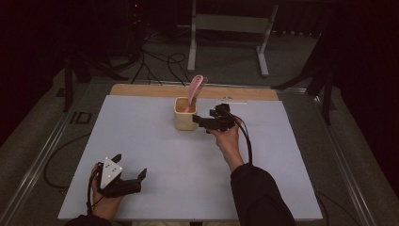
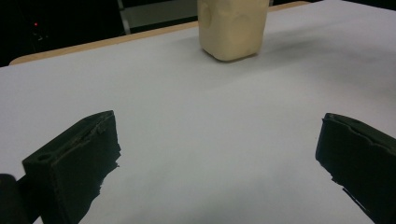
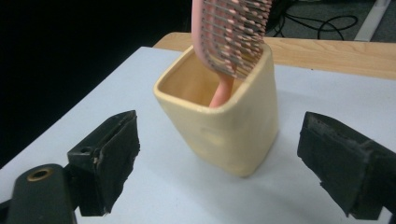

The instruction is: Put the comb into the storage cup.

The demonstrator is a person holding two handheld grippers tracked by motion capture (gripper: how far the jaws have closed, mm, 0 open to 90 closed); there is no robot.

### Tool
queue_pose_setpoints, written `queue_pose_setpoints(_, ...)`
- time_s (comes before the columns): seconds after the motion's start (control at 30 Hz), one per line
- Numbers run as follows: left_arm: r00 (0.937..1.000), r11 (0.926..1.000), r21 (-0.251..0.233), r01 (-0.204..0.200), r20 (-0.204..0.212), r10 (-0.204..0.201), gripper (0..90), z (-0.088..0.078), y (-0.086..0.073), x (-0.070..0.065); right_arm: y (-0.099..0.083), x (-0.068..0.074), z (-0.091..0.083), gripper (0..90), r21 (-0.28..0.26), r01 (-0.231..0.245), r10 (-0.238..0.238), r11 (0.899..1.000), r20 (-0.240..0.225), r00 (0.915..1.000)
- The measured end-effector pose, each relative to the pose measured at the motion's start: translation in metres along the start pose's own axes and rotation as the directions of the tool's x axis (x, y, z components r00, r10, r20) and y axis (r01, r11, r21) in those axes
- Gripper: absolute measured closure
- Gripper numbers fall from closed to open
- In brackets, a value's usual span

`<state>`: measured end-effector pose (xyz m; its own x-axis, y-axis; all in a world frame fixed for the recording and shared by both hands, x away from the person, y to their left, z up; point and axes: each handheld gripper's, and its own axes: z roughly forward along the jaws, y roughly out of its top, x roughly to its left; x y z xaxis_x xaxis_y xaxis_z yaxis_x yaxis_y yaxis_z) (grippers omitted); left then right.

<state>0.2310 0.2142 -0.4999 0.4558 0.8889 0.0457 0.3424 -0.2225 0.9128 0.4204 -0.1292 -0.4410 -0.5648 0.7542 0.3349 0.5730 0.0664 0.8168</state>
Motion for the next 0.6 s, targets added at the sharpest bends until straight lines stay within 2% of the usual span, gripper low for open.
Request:
queue_pose_setpoints(0.27,1.0000,1.0000,0.005,-0.003,-0.002,0.003,0.2,0.000,0.000,0.000,-0.014,-0.007,-0.019,9.4,0.004,-0.015,0.015,1.000,-0.015,0.9998)
queue_pose_setpoints(0.5,1.0000,1.0000,0.008,-0.003,-0.005,0.003,0.2,0.001,-0.001,-0.001,-0.033,-0.019,-0.044,8.6,0.014,-0.021,0.021,1.000,0.024,0.9995)
queue_pose_setpoints(0.6,1.0000,0.9999,0.011,-0.006,-0.006,0.006,0.2,0.001,-0.001,-0.001,-0.038,-0.021,-0.054,8.6,0.021,0.008,-0.009,1.000,0.049,0.9988)
